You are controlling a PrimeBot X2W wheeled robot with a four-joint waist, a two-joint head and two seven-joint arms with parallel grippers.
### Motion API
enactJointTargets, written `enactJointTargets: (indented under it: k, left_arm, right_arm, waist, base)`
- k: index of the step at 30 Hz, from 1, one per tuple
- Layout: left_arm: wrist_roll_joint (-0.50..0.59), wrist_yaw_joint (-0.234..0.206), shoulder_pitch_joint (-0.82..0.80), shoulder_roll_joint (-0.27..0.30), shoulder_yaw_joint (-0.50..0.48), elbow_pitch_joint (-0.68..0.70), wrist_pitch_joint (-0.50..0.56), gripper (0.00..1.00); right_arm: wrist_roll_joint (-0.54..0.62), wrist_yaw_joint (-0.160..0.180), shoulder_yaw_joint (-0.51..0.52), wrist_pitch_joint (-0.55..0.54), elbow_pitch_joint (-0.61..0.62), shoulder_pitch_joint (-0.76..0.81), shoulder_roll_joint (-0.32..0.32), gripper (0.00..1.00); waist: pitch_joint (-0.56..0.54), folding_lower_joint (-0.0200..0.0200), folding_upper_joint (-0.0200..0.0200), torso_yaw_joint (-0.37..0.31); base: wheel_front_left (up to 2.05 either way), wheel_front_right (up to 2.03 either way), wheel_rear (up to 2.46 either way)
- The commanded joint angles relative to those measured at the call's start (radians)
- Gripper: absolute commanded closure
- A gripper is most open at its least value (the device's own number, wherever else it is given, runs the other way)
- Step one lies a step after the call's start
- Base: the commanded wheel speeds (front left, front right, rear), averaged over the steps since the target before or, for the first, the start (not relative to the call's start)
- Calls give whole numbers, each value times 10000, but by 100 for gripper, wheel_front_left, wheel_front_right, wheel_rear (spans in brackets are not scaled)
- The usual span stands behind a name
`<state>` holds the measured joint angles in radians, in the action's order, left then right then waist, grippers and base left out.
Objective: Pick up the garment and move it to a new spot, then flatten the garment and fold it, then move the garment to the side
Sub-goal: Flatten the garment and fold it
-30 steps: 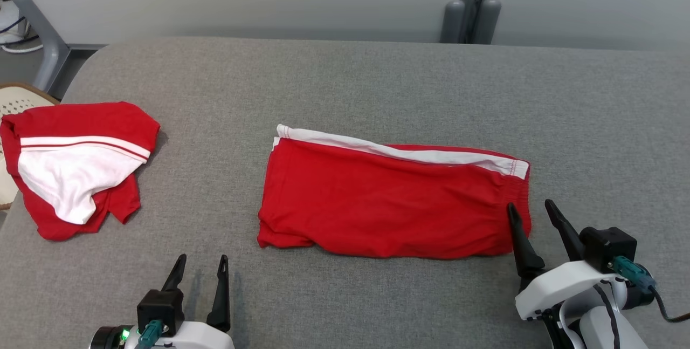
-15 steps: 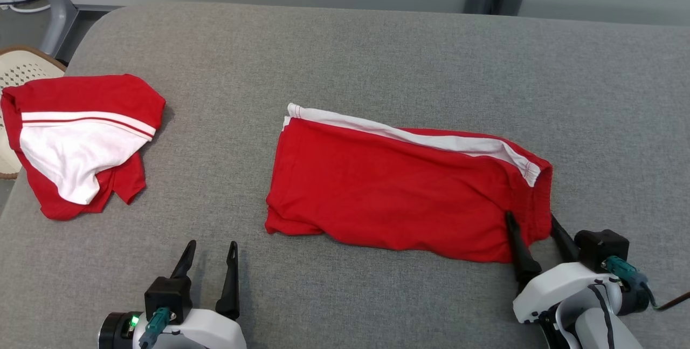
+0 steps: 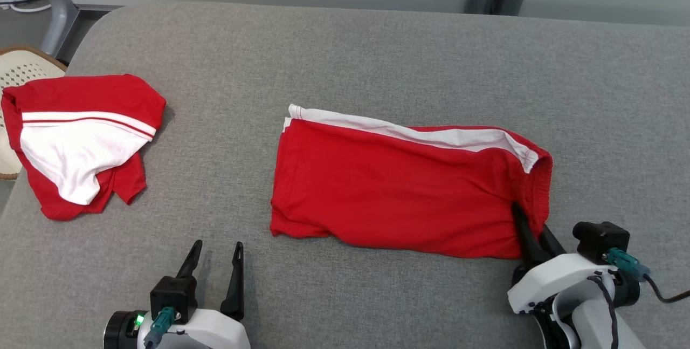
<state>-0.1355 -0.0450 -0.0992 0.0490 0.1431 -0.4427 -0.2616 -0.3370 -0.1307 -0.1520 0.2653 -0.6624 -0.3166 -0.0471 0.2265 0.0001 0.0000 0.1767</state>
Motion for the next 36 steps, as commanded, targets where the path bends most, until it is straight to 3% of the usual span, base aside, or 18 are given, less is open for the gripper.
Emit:
enactJointTargets:
  k: [1,9,18,26,36]
  left_arm:
    - [-48,12,72,31,-28,-29,-47,0]
    - [-2,77,226,34,61,-138,-47,0]
    - [-125,116,129,35,228,-272,-47,0]
    - [-332,78,189,37,634,-448,-47,0]
    - [-212,43,486,38,576,-396,-47,0]
  right_arm:
    - [0,-1,226,-13,76,100,-88,100]
    - [302,-1,1041,-12,345,187,-141,100]
    - [-597,-1,-503,-12,931,-133,-103,100]
    - [-1408,-1,-2332,-12,1231,-626,-118,100]
    - [-1265,-1,-3542,-12,129,-1687,-70,100]
  waist:
    - [-86,-1,0,-80]
    - [-492,-1,0,-585]
    - [-601,-1,0,-746]
    - [-742,-1,0,-88]
    - [-707,-1,0,1080]
  base:
    - [0,0,0]
    - [0,0,0]
    - [0,0,0]
    - [0,0,0]
    - [0,0,0]
